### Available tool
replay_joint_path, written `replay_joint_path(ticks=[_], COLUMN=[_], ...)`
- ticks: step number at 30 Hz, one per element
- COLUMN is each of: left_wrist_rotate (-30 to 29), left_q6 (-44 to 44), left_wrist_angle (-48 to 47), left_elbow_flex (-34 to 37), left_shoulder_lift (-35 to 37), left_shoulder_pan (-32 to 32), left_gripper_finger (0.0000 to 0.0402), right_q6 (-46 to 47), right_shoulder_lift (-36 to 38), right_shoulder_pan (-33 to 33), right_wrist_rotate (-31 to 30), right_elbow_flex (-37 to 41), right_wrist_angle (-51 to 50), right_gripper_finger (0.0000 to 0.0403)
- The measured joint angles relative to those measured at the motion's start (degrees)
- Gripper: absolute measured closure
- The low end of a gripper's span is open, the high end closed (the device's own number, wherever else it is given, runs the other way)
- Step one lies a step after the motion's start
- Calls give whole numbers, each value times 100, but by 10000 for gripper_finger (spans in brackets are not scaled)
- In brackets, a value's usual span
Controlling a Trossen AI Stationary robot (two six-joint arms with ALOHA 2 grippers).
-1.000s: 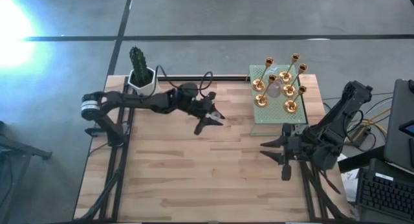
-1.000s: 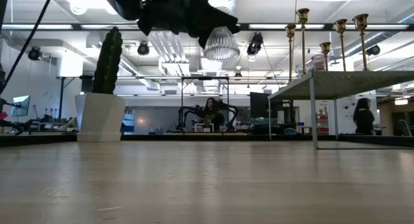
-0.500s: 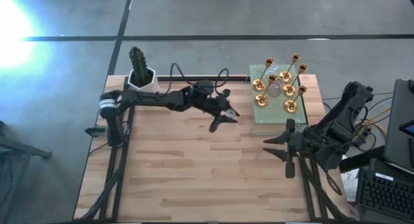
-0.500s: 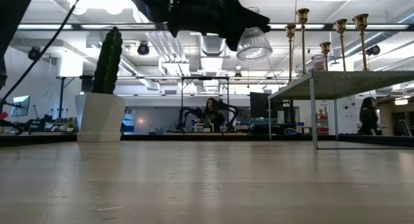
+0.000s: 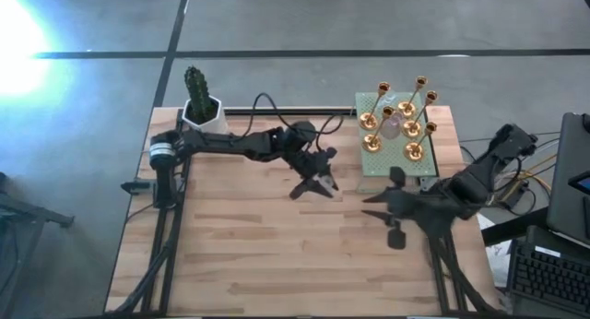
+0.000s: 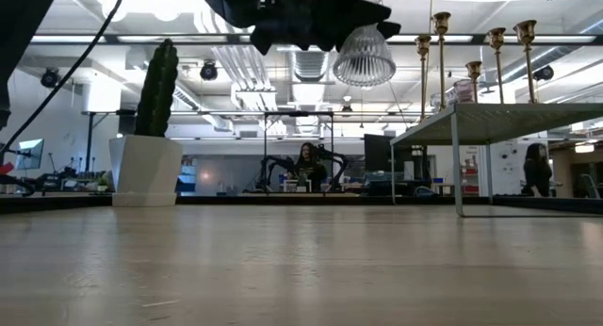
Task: Pick & Place candle stick holders
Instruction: Put the transparent glass candle holder on the shelf
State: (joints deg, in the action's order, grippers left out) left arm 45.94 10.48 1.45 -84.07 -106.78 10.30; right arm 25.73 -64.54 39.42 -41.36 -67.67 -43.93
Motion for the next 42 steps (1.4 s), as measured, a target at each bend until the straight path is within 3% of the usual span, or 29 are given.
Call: replay_joint_path(ticks=[5,8,13,30,42], left_wrist_rotate=[161,791,1783,1761,1931], left_q6=[204,319,450,647,671], left_wrist_angle=[-370,-601,-684,-663,-691], left_elbow_flex=[0,2,4,15,48], left_shoulder_lift=[0,0,4,4,4], left_shoulder_pan=[-102,-170,-213,-216,-222], left_gripper_finger=[275,275,275,275,275], right_q6=[-660,-1128,-1619,-2734,-3025], right_shoulder_lift=[-490,-807,-1386,-3195,-3876], right_shoulder_pan=[-847,-1172,-1405,-1926,-2271], right_wrist_rotate=[1169,1713,2124,2633,3140], right_elbow_flex=[-233,-500,-1133,-3564,-4522], right_wrist_angle=[-28,-42,-371,-1898,-2541], right_gripper_finger=[290,285,276,253,257])
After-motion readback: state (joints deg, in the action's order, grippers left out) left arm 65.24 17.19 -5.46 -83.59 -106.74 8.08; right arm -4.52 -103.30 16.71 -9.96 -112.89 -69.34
